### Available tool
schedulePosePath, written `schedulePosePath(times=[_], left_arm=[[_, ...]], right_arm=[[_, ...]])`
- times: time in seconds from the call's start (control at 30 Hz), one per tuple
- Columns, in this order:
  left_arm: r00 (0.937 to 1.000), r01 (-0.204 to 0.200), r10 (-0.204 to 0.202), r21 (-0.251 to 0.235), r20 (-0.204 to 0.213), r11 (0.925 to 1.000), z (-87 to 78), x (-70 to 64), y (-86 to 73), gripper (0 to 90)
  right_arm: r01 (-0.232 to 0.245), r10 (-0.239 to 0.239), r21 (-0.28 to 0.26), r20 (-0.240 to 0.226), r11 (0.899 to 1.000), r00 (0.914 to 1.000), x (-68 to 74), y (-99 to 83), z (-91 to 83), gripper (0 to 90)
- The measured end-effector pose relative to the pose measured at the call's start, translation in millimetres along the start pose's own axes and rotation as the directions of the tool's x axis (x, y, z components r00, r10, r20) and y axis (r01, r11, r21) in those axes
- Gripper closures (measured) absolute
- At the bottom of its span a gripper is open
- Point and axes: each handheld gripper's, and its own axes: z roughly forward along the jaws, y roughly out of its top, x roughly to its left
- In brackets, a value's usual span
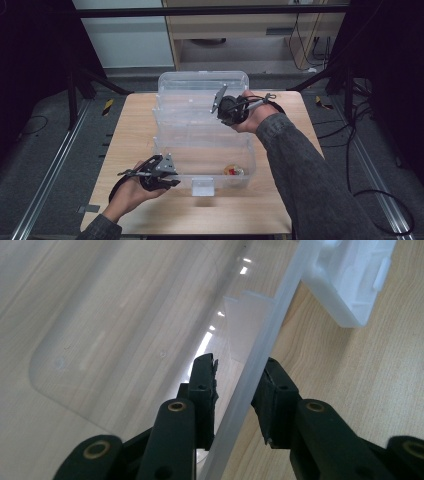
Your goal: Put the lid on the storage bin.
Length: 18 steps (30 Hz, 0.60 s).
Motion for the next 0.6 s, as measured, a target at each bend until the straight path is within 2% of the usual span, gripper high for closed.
schedulePosePath(times=[0.27, 0.5, 0.6], left_arm=[[1.0000, 0.007, -0.007, -0.001, 0.003, 1.0000, 0.0, 0.1, 0.1, 70.3], [0.9999, 0.016, -0.016, -0.002, 0.002, 0.9999, 0.0, 1.4, 0.9, 70.3], [0.9999, 0.015, -0.015, -0.003, 0.002, 0.9999, 0.1, 1.3, 0.9, 70.3]], right_arm=[[0.001, -0.001, -0.003, 0.004, 1.000, 1.0000, 3.0, -0.6, -1.4, 85.1], [-0.021, 0.021, -0.005, -0.001, 1.000, 0.9998, -4.4, -0.5, 4.2, 84.1], [-0.015, 0.015, -0.004, -0.003, 1.000, 0.9999, -4.3, 0.2, 4.2, 84.4]])
